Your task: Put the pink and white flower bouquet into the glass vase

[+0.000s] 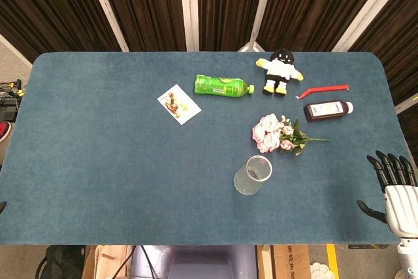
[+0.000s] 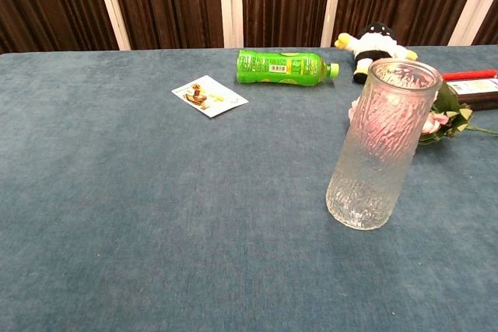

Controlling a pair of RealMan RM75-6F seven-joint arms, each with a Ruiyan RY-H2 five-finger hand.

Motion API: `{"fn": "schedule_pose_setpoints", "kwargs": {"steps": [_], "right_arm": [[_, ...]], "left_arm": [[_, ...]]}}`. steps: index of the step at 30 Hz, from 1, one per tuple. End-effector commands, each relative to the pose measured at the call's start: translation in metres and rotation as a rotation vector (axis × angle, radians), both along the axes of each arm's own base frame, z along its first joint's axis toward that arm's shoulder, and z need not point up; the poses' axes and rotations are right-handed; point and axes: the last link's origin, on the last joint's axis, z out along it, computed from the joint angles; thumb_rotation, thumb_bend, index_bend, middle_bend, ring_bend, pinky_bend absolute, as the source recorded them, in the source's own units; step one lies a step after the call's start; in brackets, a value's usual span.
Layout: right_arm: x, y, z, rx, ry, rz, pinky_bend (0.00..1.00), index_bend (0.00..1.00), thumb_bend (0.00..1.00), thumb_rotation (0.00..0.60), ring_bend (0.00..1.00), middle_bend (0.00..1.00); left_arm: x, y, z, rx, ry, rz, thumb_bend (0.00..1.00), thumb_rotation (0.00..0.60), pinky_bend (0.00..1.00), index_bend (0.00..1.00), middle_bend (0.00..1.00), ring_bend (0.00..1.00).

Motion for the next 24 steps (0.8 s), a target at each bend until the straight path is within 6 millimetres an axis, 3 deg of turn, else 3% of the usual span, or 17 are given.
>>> {"fn": "schedule_pose_setpoints", "kwargs": {"steps": [1,24], "right_arm": [[0.0,0.0,0.0,0.002,0.0,0.001,0.0,0.14,0.11,0.6,0.05,0.1],[-0.002,-0.009,-0.018,0.134,-0.089,-0.007,0.0,0.14,0.11,0.6,0.05,0.1]], "left_arm": [[0.0,0.0,0.0,-0.004,0.0,0.001,0.17,0.6,0.0,0.15,0.0,0.0],[0.001,-0.006,0.003,0.02,-0.025,-0.013,0.17,0.6,0.0,0.15,0.0,0.0]]}}
